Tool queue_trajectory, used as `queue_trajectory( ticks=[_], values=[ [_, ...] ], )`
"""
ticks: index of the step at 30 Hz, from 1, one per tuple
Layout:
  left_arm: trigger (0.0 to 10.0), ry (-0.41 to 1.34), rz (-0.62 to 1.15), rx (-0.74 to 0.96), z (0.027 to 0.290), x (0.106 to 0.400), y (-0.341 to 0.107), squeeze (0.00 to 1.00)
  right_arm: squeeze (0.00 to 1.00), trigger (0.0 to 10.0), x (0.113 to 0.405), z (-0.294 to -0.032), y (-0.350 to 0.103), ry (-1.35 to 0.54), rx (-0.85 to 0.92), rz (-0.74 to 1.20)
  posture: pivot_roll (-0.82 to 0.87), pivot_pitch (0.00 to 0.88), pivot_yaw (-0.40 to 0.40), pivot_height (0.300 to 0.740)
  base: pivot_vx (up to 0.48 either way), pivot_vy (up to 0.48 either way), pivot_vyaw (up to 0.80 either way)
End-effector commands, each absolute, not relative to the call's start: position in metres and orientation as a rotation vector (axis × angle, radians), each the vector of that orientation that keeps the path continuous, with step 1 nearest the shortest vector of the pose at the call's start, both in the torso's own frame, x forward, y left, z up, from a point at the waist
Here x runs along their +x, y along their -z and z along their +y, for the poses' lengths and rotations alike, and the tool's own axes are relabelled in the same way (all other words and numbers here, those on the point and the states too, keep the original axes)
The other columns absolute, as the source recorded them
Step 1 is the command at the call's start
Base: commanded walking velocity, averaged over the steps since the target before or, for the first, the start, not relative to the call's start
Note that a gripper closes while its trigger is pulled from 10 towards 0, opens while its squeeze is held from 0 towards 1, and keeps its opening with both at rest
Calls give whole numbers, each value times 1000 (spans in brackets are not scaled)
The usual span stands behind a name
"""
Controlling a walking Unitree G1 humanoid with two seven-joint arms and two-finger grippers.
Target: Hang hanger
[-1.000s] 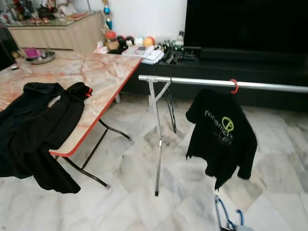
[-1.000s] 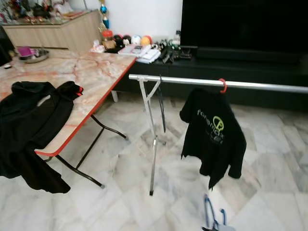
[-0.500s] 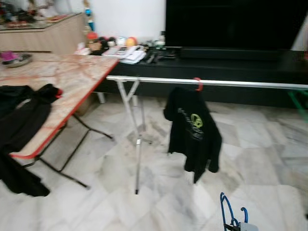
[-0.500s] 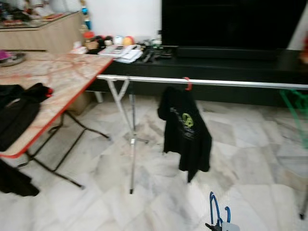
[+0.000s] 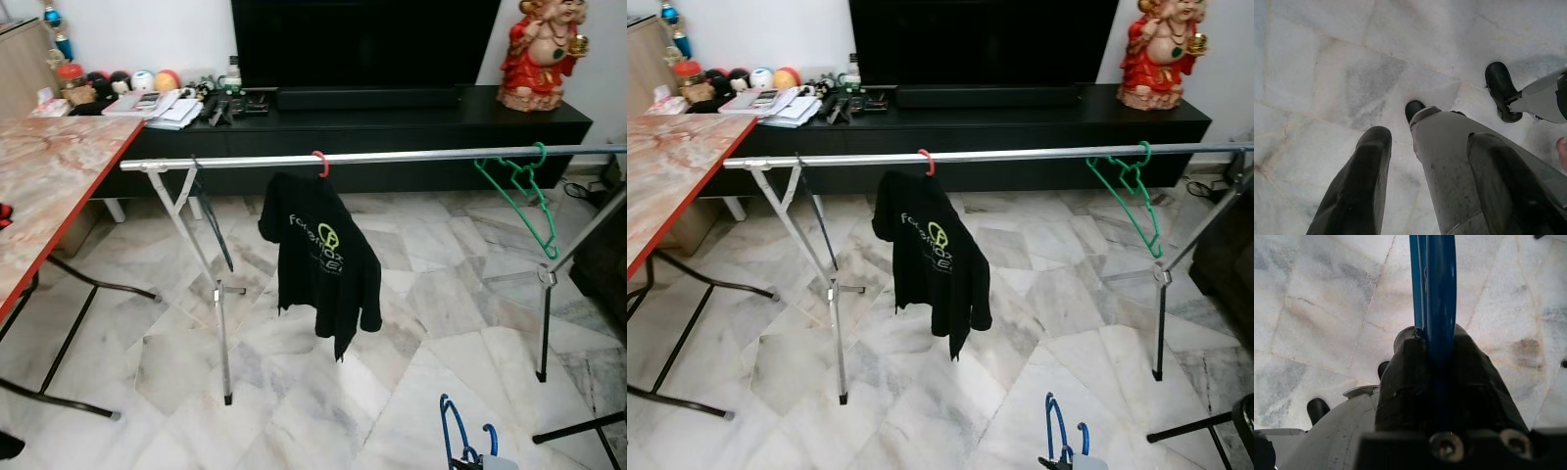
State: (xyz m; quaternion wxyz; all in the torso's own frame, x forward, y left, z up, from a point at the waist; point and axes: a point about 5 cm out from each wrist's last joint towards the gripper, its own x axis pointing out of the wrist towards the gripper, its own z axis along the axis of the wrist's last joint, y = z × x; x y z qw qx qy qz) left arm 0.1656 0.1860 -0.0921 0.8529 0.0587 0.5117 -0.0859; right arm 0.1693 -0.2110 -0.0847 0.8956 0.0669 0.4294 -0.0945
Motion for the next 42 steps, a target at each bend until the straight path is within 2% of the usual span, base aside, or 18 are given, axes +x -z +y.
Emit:
queue_trajectory(
  ticks=[1,5,13,38,42],
  values=[
    [10000,173,1104,114,187,158,95,0,0,10000,167,-208,86,178,135,905,59,49,15,740,0,0,-788],
    [10000,178,1108,120,188,157,96,0,0,10000,166,-208,87,180,133,902,53,34,24,740,254,0,-777],
    [10000,198,1116,138,188,155,96,0,0,10000,163,-208,88,184,120,899,52,0,35,740,261,0,0],
    [10000,223,1118,152,189,156,96,0,0,10000,161,-205,89,181,111,907,50,0,40,740,291,0,0],
    [10000,225,1117,158,189,156,95,0,0,10000,161,-205,89,181,110,905,50,0,37,740,0,0,0]
  ],
)
